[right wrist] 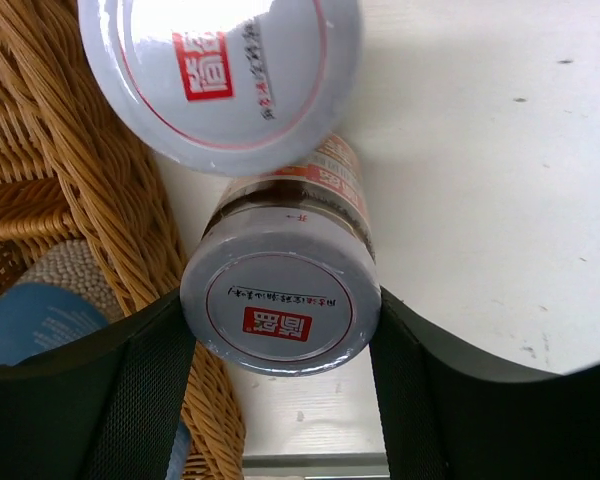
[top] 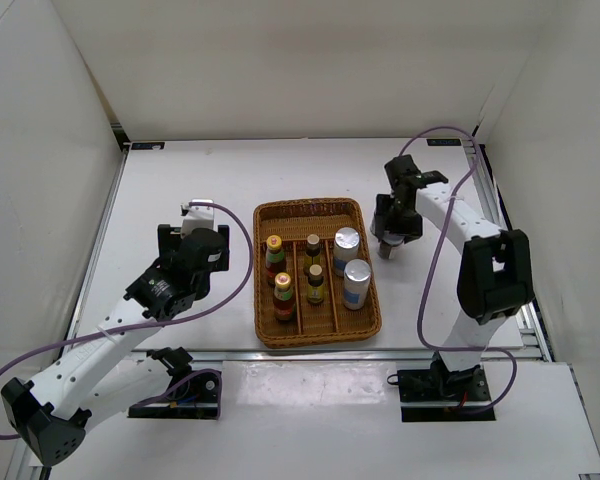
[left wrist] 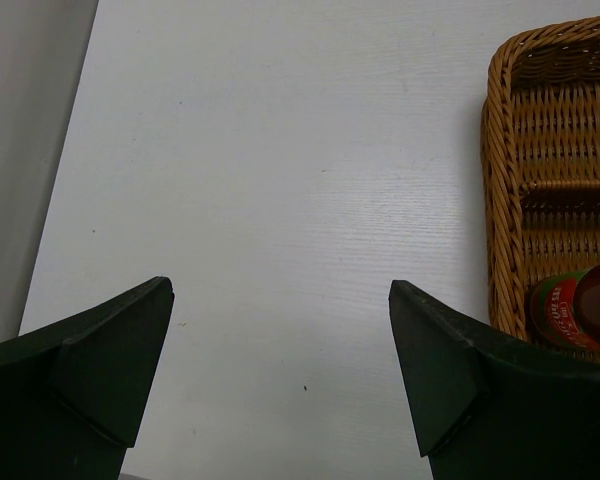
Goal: Organize the condiment bottles
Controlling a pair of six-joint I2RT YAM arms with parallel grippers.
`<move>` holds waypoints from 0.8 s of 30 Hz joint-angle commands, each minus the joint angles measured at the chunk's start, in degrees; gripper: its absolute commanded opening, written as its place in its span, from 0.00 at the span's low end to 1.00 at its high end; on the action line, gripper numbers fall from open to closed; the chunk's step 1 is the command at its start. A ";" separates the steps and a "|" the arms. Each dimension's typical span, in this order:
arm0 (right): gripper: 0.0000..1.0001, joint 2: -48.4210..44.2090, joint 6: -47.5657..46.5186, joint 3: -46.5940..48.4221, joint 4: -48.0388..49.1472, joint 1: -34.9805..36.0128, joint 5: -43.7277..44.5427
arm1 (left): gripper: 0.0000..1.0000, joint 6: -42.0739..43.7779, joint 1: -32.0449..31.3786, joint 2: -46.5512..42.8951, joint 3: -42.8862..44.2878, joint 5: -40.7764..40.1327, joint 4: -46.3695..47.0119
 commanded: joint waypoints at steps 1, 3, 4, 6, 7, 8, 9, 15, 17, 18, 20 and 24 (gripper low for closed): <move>0.18 -7.13 0.52 3.65 -1.59 1.43 4.24 | 1.00 0.28 0.18 -0.46 -0.13 -0.07 0.97; 0.09 -8.54 0.52 5.49 -2.29 3.01 5.39 | 1.00 0.28 0.18 -0.45 -0.13 -0.07 0.97; 0.06 -9.33 0.52 6.64 -2.30 3.55 5.91 | 1.00 0.28 0.18 -0.45 -0.13 -0.07 0.97; 0.02 -9.34 0.52 10.40 -2.92 5.30 5.92 | 1.00 0.28 0.18 -0.45 -0.13 -0.07 0.97; 0.01 -9.34 0.00 11.64 -3.53 5.92 5.92 | 1.00 0.28 0.18 -0.45 -0.13 -0.07 0.97; 0.01 -9.34 -0.01 14.35 -3.53 7.14 5.92 | 1.00 0.28 0.18 -0.45 -0.13 -0.07 0.97; 0.01 -9.34 -0.01 15.51 -4.05 7.68 5.92 | 1.00 0.28 0.18 -0.45 -0.13 -0.07 0.97; 0.01 -4.17 -1.76 23.25 -4.06 10.06 1.98 | 1.00 0.28 0.18 -0.45 -0.13 -0.07 0.97; 0.01 -1.80 -1.76 25.71 -4.06 10.58 0.83 | 1.00 0.81 0.18 -0.45 -0.13 -0.07 0.97; 0.01 -1.09 -1.76 26.33 -3.45 10.58 0.21 | 1.00 0.81 0.18 -0.45 -0.13 -0.07 0.97; 0.01 0.84 -1.76 27.73 -3.44 10.58 -2.41 | 1.00 0.81 0.18 -0.45 -0.13 -0.07 0.97; 0.01 3.75 -1.76 28.27 -2.92 11.89 -5.68 | 1.00 0.81 0.18 -0.45 -0.13 -0.07 0.97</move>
